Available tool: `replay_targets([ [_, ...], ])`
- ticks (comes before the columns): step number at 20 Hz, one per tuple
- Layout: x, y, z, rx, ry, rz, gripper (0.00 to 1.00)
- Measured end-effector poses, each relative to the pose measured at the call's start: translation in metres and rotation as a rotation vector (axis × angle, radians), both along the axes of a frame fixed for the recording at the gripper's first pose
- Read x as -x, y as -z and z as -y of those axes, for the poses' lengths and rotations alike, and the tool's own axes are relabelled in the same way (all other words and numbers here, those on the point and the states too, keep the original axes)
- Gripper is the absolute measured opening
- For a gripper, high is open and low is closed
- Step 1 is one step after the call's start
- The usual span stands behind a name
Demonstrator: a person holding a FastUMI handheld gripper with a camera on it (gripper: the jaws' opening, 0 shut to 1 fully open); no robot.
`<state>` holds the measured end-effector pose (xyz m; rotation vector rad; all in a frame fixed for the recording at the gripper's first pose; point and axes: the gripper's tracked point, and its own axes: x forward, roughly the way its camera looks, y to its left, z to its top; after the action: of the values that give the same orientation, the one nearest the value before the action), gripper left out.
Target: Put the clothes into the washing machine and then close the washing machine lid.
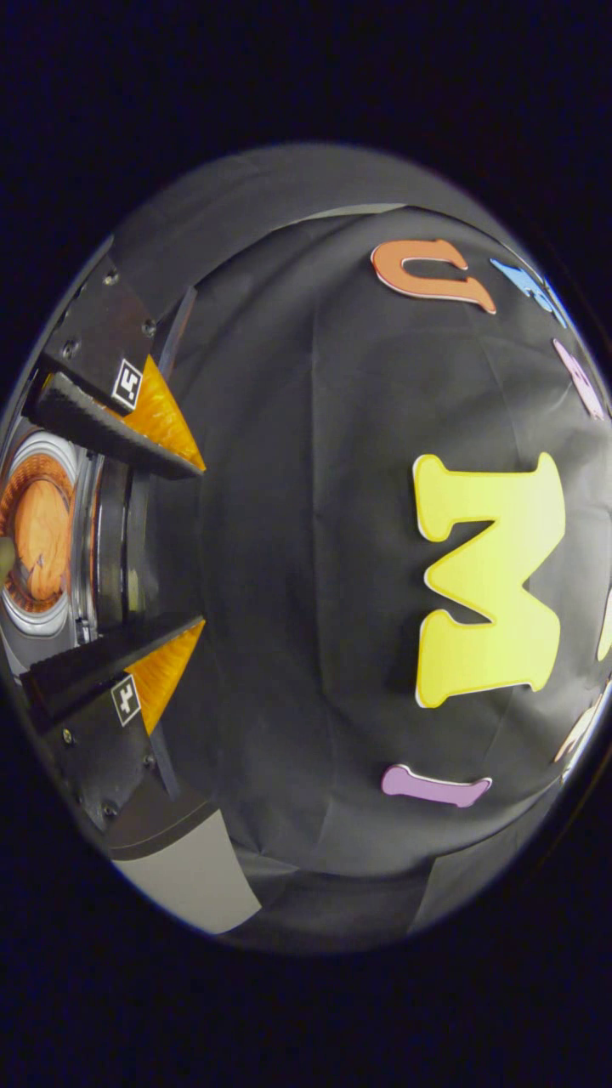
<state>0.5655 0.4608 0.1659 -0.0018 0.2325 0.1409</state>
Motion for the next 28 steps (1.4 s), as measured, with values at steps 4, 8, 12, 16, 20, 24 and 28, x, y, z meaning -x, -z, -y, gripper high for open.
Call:
replay_targets([
  [4,0.016,0.007,0.003,0.001,-0.007,0.004,0.98],
  [8,0.04,0.016,0.004,-0.003,-0.002,0.001,0.98],
  [12,0.056,0.025,0.006,0.0,0.003,-0.003,0.98],
  [16,0.067,0.032,0.007,-0.001,-0.004,-0.01,0.98],
  [20,0.082,0.044,0.008,0.004,-0.017,-0.021,0.98],
  [24,0.098,0.061,0.009,0.016,-0.033,-0.036,0.98],
  [28,0.11,0.104,0.011,0.063,-0.046,-0.139,0.98],
])
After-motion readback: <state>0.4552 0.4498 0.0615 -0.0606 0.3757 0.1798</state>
